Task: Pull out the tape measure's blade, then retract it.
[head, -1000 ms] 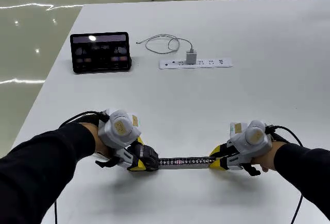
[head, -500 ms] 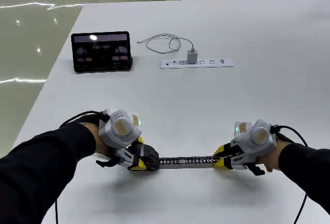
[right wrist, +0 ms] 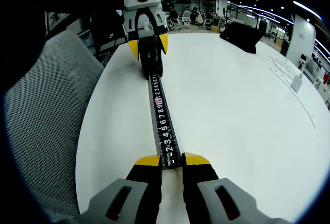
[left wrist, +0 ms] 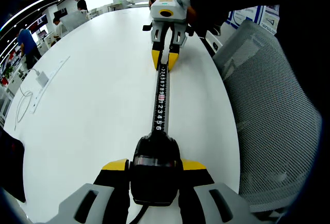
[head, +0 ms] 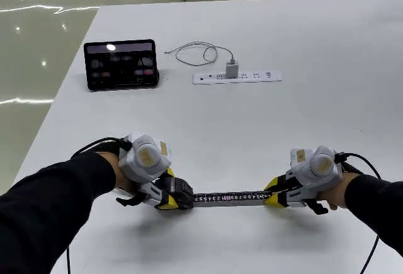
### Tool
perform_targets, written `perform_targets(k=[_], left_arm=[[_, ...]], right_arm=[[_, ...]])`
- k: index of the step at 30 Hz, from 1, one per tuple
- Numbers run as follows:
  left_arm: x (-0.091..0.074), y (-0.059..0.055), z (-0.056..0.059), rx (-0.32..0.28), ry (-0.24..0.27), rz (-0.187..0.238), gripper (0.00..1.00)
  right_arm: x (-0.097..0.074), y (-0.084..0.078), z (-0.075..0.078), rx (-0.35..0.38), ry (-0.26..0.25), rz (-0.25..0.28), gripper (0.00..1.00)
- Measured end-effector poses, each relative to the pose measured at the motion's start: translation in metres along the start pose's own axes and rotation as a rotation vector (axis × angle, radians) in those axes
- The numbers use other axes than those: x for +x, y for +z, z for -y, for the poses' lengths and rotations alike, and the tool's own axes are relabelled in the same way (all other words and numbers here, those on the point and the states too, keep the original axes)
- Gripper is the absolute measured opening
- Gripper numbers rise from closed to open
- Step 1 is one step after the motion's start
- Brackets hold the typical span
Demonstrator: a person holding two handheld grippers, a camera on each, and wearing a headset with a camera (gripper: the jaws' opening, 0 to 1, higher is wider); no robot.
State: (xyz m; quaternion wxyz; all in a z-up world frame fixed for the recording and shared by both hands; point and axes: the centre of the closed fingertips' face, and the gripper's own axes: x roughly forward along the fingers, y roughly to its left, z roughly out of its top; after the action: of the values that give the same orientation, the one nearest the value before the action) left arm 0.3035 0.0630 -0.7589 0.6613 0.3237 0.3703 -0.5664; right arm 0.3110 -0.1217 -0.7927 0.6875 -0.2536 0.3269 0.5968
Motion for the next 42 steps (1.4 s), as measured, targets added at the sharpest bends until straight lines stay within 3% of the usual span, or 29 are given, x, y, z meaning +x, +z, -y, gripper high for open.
perform_targets(k=[42], left_arm=[[0.0, 0.0, 0.0, -0.008, 0.01, 0.003, 0.32]], right_arm=[[-0.02, -0.024, 0.005, 0.025, -0.01, -0.026, 0.1]])
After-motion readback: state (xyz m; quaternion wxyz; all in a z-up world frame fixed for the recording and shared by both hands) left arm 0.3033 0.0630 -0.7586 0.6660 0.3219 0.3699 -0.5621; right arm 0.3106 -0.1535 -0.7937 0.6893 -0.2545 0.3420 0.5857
